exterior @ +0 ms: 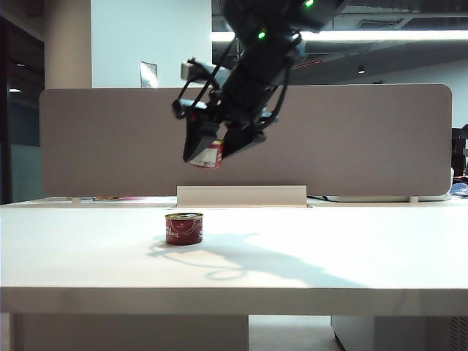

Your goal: Stack a can of tomatoes on the right onto the can of tomatoes on the left.

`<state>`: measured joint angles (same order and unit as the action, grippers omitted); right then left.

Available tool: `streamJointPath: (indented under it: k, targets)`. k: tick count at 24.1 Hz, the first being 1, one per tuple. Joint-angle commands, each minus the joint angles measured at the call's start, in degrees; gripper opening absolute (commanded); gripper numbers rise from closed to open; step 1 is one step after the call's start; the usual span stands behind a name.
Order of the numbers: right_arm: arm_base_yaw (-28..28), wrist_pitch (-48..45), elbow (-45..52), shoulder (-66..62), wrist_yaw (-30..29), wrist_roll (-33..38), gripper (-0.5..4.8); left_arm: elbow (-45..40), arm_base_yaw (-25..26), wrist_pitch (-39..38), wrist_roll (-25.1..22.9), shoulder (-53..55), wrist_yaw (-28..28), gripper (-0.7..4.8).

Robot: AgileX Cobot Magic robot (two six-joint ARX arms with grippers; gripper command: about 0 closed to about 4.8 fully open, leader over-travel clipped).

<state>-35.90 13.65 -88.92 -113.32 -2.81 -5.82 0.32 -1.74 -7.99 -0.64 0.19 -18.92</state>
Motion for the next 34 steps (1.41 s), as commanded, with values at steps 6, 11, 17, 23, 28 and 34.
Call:
streamJointPath:
  k: [6,11,17,23,28,34]
  targets:
    - [-1.1,8.1,-9.6,-7.3,-1.4,2.2,2.41,0.1,0.0,-0.6,-0.4,0.0,-0.4,-0.06]
    - [-1.5,9.5,-11.5,-9.2,-2.0,2.7,2.41,0.1,0.1,-0.6,-0.4,0.0,-0.4,-0.06]
    - [-1.7,10.6,-11.5,-9.7,-2.1,2.7,2.41,0.1,0.0,-0.6,-0.4,0.0,-0.4,-0.06]
    - [-1.8,10.4,-11.5,-10.1,-2.0,2.7,2.41,0.1,0.0,-0.6,-0.4,0.0,-0.4,-0.06]
    - [-1.9,10.6,-11.5,-11.0,-2.0,2.6,2.41,0.1,0.0,-0.6,-0.4,0.0,-0.4,-0.06]
    - [-1.8,10.5,-11.5,-11.2,-1.7,2.6,2.41,0.1,0.1,-0.6,-0.4,0.0,-0.4,-0.06]
